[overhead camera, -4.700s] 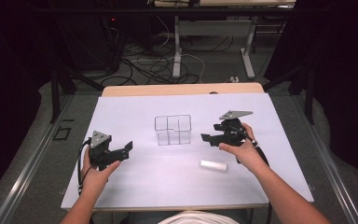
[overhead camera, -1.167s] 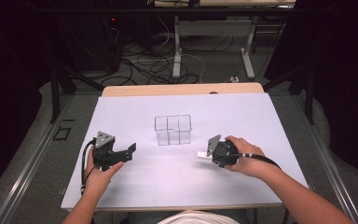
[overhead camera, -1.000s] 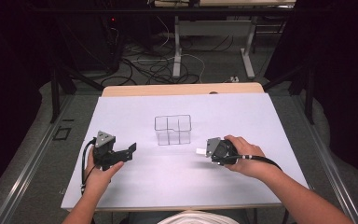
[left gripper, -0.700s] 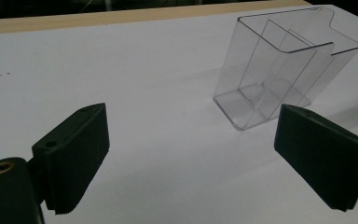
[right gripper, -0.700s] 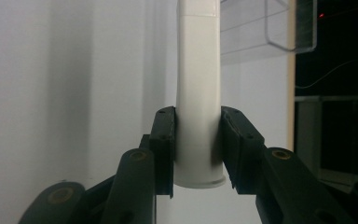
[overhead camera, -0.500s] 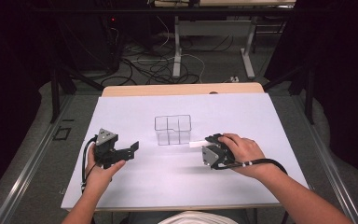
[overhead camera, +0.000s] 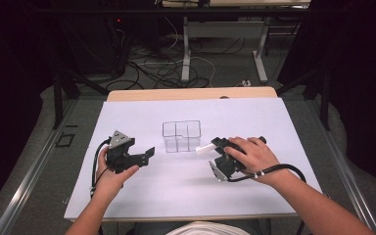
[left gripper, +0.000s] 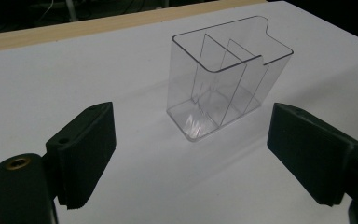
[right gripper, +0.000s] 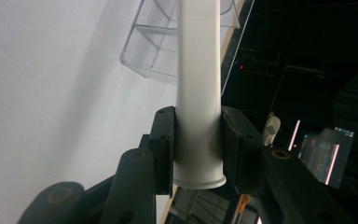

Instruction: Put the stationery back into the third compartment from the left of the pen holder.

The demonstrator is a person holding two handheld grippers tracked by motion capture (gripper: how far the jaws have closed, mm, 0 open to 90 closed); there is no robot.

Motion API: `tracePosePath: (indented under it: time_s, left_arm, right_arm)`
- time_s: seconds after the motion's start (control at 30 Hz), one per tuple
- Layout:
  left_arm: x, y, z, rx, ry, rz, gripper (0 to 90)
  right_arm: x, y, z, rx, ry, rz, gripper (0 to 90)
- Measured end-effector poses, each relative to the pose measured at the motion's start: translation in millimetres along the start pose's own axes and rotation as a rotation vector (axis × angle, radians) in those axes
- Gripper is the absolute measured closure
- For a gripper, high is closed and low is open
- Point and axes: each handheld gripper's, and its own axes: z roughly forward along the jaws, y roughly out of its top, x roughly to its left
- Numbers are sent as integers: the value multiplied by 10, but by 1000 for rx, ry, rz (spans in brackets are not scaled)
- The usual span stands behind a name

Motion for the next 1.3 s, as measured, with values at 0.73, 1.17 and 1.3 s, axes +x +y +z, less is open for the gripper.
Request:
tracePosePath:
  time_s: [0.73,1.17,1.3]
  left_arm:
    - [-263,201,106,49,-112,70,237]
    - [-445,270,150,94,-216,128,290]
    - [-488,266,178,104,-237,146,301]
  right_arm:
    - [-17,210,43,-40,-78,-206,668]
    - [102,376,68,-61,-53,-301,668]
    - [127,418,73,-70,-43,-331,668]
